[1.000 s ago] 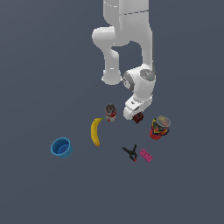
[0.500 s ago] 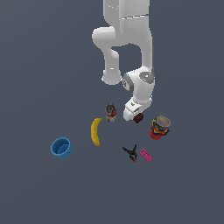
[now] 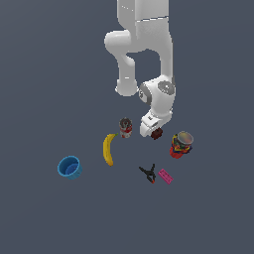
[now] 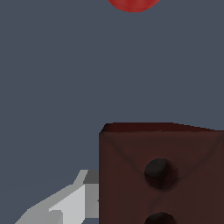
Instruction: Pick up a designated object from a clutter of objects.
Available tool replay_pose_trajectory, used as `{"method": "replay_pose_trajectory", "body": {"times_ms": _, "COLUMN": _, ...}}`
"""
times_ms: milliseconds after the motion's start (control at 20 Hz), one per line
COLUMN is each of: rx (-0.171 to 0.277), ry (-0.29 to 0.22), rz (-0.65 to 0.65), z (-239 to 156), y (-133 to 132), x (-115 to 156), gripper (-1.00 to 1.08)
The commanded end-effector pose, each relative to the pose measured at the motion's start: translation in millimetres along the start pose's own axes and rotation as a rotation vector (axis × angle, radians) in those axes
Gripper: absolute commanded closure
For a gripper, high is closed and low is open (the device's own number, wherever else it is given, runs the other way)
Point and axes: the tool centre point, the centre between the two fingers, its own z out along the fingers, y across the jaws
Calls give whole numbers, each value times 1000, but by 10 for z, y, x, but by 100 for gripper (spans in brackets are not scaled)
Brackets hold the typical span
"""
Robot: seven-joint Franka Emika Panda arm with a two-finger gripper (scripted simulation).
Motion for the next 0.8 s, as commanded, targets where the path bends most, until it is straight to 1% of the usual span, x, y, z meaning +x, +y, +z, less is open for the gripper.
{"method": "replay_pose_trajectory", "body": {"times_ms": 0, "rx": 0, "ry": 1, "rz": 0, "z": -27, "y": 25, "x": 1, "gripper": 108}}
{"method": "replay_pose_trajectory", "body": {"times_ms": 350, "rx": -1, "ry": 1, "rz": 0, "z": -230, "y": 213, "x": -22, "gripper": 108}}
{"method": "replay_pose_trajectory", "body": {"times_ms": 550, "rx": -1, "ry": 1, "rz": 0, "z": -424, "y": 391, "x": -42, "gripper": 108}}
{"method": "replay_pose_trajectory", "body": {"times_ms": 750, "rx": 0, "ry": 2, "rz": -1, "z": -680, "y": 622, "x": -67, "gripper": 108}}
